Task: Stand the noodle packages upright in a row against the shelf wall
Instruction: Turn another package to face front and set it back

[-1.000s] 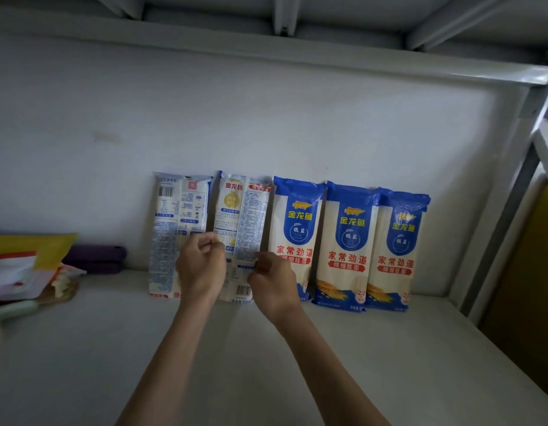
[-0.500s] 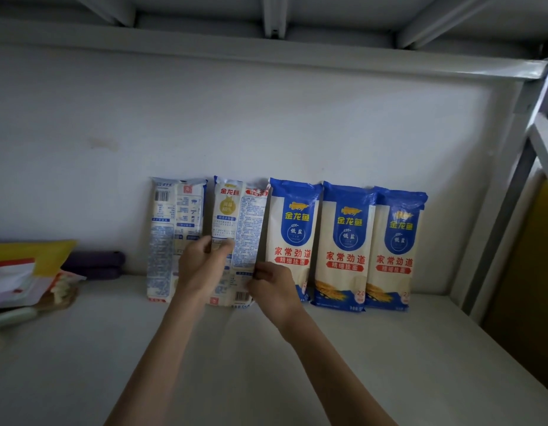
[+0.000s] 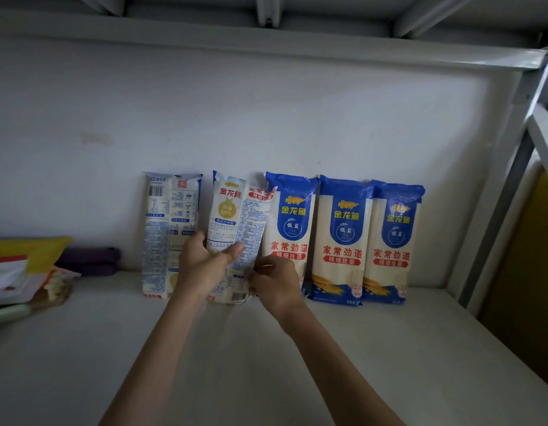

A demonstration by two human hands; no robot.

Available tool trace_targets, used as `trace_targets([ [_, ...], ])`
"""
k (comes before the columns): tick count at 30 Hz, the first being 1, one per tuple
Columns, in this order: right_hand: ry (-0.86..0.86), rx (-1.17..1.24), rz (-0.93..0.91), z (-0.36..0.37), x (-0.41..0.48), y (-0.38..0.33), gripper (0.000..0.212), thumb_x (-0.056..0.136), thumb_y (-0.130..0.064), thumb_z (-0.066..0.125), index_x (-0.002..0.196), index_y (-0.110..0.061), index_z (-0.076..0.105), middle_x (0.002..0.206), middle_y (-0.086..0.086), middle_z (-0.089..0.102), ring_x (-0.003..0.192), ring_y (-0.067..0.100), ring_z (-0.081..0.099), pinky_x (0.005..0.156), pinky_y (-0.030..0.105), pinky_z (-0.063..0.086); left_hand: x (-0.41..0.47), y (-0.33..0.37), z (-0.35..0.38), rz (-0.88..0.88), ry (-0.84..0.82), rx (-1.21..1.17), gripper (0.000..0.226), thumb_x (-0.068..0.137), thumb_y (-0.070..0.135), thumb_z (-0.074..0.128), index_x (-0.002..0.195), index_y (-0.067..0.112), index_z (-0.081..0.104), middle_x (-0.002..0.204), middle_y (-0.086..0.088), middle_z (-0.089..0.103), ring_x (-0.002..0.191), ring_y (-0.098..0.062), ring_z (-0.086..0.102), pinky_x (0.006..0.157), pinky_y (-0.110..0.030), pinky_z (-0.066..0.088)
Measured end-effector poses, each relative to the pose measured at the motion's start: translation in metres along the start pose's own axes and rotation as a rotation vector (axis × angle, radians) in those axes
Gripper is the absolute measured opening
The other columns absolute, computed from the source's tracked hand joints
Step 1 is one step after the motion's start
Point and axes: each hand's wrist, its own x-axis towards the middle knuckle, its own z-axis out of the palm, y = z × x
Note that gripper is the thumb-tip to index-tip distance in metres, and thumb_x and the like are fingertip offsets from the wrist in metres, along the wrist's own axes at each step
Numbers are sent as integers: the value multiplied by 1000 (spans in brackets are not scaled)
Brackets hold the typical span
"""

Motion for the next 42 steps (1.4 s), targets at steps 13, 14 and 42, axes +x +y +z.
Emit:
trace_targets([
  [13, -56, -13, -46, -6, -10, -7, 26, 92, -28, 61, 106, -6, 67, 99, 4, 73, 92, 18, 69, 80, 32, 59, -1, 11, -4, -79, 146, -206, 16, 66, 24, 87, 78, 22, 77, 79, 3, 77, 80, -20, 74, 79, -44, 59],
  [14, -83, 13, -48, -8, -12, -9, 28, 94, -31, 58, 103, -6, 67, 95, 1, 73, 88, 16, 70, 75, 28, 59, -2, 16, -5, -92, 146, -249, 16, 66, 24, 88, 77, 21, 77, 78, 2, 77, 78, -21, 74, 77, -44, 60],
  [42, -572, 896, 500, -37, -21, -7, 63, 40, -22, 83, 95, 0, 61, 69, 11, 66, 51, 20, 66, 46, 25, 55, -1, 33, -14, -179, -477, -755, 22, 89, 11, 54, 82, 19, 72, 85, -1, 69, 83, -13, 63, 80, -27, 46],
])
